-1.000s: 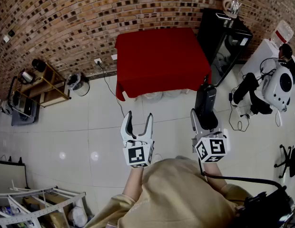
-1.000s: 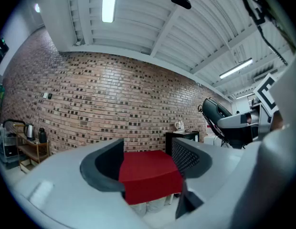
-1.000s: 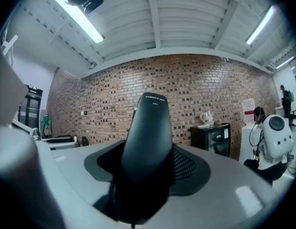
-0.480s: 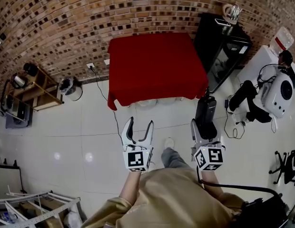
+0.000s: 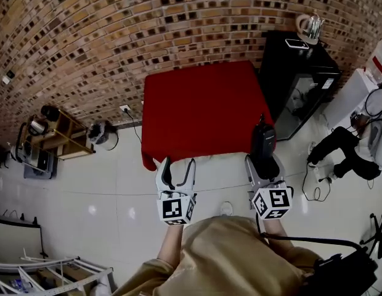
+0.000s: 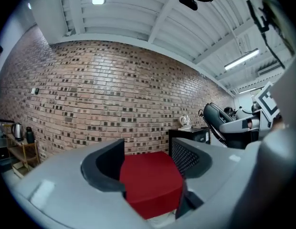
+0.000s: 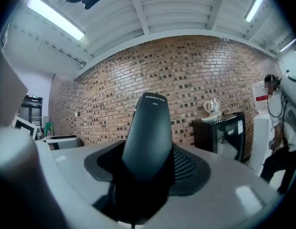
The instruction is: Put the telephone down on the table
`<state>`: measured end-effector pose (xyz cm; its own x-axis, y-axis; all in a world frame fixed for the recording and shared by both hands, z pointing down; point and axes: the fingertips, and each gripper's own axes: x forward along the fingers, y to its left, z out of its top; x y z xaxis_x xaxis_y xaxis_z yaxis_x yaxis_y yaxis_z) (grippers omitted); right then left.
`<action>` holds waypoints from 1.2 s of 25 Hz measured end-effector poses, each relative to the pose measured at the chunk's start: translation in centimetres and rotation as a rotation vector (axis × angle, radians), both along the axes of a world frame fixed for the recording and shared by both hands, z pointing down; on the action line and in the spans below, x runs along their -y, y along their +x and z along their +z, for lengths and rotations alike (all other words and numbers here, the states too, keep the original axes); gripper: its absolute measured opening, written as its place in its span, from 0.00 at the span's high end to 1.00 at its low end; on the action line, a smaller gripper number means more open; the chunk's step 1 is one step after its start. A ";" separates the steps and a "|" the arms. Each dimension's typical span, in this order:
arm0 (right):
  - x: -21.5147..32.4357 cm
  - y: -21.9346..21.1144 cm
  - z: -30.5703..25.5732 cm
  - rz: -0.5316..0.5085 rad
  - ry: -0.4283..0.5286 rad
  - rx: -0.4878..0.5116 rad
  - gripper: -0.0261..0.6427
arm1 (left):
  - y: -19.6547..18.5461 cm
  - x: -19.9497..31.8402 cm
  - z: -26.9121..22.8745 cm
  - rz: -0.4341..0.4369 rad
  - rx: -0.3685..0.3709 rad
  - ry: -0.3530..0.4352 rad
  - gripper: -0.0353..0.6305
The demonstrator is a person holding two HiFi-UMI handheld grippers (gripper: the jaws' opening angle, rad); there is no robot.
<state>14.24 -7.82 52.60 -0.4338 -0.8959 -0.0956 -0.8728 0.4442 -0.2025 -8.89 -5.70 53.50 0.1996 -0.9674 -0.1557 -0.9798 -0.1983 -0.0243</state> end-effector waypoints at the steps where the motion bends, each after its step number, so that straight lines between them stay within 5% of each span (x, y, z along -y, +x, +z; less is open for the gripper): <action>1: 1.0 0.3 0.4 -0.011 -0.010 -0.002 0.54 | -0.1 0.8 0.4 -0.018 -0.009 -0.015 0.51; 18: 17.8 -2.0 11.3 -0.032 -0.205 -0.049 0.54 | 1.1 18.3 7.1 0.089 0.023 -0.097 0.51; 30: 36.3 -11.4 31.1 -0.068 -0.576 -0.283 0.54 | -5.5 33.3 10.7 0.156 0.034 -0.165 0.51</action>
<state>2.87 -44.15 83.74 -0.4290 -0.7396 0.5186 -0.9013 0.3889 -0.1909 -14.36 -38.97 64.21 0.3512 -0.9362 0.0119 -0.9362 -0.3514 -0.0116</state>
